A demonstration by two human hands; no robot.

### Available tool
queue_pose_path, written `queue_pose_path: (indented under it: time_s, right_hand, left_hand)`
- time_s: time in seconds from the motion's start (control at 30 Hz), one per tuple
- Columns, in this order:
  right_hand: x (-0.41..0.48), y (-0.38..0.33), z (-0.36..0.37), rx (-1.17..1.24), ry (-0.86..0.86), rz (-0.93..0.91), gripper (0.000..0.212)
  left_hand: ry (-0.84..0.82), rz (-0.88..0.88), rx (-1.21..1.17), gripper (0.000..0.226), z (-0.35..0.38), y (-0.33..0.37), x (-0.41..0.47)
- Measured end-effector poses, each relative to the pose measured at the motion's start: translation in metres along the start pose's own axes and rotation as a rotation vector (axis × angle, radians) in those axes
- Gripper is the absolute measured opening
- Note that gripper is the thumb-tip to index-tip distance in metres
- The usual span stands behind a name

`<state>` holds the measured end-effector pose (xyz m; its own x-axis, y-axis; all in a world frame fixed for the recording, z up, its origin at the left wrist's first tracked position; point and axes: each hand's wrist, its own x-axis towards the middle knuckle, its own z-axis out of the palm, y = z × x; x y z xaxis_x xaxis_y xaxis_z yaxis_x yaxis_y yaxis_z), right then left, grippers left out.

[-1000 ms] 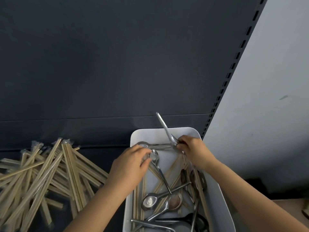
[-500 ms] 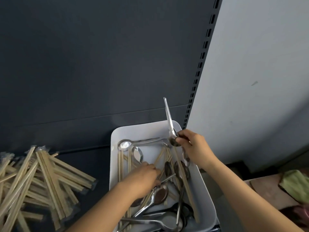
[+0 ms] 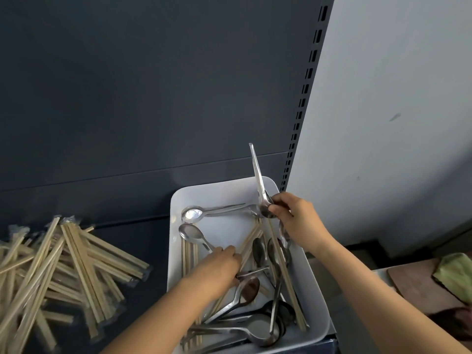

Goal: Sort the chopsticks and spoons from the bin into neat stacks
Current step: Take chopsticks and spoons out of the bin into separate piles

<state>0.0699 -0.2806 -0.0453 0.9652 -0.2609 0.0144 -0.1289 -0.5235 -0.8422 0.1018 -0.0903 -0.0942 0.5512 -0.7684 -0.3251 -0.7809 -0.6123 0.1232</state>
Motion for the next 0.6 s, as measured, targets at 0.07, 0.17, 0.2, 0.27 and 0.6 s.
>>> queue_pose_path:
  time_s: [0.07,0.17,0.2,0.27,0.6]
  right_hand:
    - [0.001,0.001,0.0,-0.018,-0.002,0.003,0.009]
    - [0.001,0.001,0.0,-0.007,0.009,0.003,0.009]
    - [0.001,0.001,-0.001,0.006,0.012,0.002,0.009]
    - [0.0,0.002,-0.002,0.044,0.014,-0.003,0.009]
    - [0.006,-0.005,0.01,0.15,-0.009,-0.053,0.017]
  left_hand:
    - [0.027,0.018,-0.023,0.03,-0.006,0.0,-0.002]
    - [0.122,0.058,-0.1,0.025,-0.016,-0.001,-0.004]
    - [0.161,0.07,-0.122,0.025,-0.018,-0.002,-0.004]
    - [0.216,0.079,-0.136,0.027,-0.022,-0.007,-0.004]
    - [0.855,-0.192,-0.674,0.005,-0.049,-0.023,-0.034]
